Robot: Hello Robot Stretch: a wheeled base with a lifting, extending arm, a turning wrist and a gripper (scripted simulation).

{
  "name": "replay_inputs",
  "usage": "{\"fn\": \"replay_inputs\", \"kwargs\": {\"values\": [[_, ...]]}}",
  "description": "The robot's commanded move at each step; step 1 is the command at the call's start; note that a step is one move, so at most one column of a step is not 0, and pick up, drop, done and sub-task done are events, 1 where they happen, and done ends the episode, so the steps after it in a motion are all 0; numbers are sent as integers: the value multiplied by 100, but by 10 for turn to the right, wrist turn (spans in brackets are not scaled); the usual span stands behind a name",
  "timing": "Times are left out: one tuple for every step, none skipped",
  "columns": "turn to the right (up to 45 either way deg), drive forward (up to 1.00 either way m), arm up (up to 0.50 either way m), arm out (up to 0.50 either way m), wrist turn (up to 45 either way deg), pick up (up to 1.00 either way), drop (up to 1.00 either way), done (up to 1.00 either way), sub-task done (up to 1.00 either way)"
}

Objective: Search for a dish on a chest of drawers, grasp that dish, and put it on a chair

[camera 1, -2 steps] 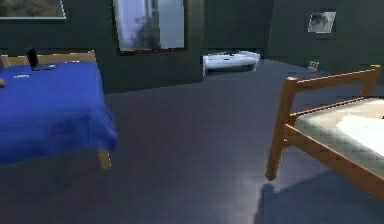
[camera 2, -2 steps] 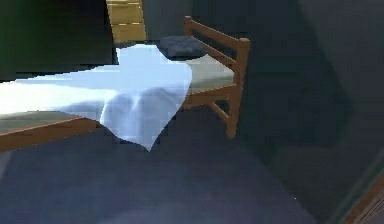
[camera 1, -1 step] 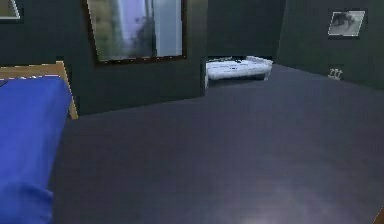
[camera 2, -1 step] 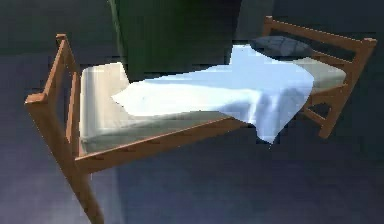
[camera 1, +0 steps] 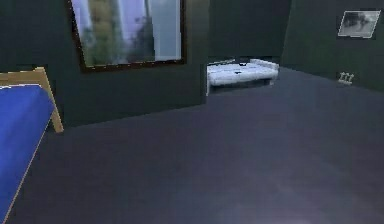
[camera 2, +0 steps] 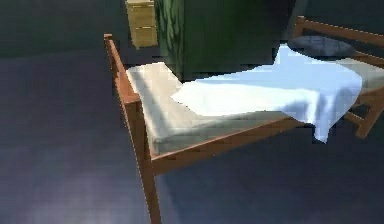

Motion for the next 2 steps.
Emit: {"fn": "replay_inputs", "kwargs": {"values": [[60,0,0,0,0,0,0,0,0],[0,55,0,0,0,0,0,0,0]]}}
